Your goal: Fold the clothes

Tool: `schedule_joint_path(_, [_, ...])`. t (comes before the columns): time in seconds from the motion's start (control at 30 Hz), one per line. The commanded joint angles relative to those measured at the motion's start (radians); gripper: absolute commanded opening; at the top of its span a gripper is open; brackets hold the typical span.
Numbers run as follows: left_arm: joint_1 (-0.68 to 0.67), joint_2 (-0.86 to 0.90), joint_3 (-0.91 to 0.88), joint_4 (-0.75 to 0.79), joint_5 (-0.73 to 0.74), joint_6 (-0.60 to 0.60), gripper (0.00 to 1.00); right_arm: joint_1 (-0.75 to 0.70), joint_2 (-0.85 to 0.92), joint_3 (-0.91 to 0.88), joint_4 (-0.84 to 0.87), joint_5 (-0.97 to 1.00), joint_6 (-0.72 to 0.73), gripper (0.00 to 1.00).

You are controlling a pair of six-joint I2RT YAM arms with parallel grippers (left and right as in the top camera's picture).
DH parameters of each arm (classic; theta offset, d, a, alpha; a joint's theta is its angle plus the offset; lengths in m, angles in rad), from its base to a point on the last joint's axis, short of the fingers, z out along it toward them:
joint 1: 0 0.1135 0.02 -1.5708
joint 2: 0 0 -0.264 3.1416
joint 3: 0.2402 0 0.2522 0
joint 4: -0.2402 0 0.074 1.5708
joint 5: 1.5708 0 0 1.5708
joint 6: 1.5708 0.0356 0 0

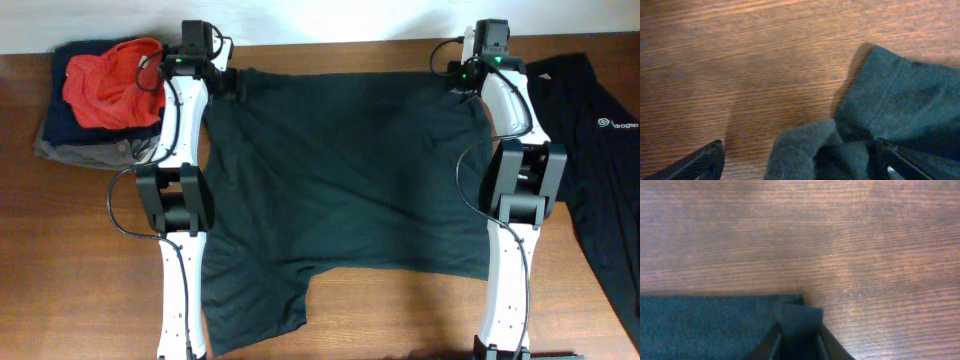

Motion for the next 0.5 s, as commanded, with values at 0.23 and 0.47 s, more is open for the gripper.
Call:
schedule_joint_path(0.23, [0.007,0.037,0.020,-0.004,0.011,-0.006,0.56,-0.005,0.021,-0.026,-0.072,0.056,0.032,0.04])
schedule_joint_path(0.47, [0.007,0.037,0.072,-0.040,0.015,-0.051,0.24,-0.006,-0.048,-0.023,-0.103,0.054,0.038,0.04])
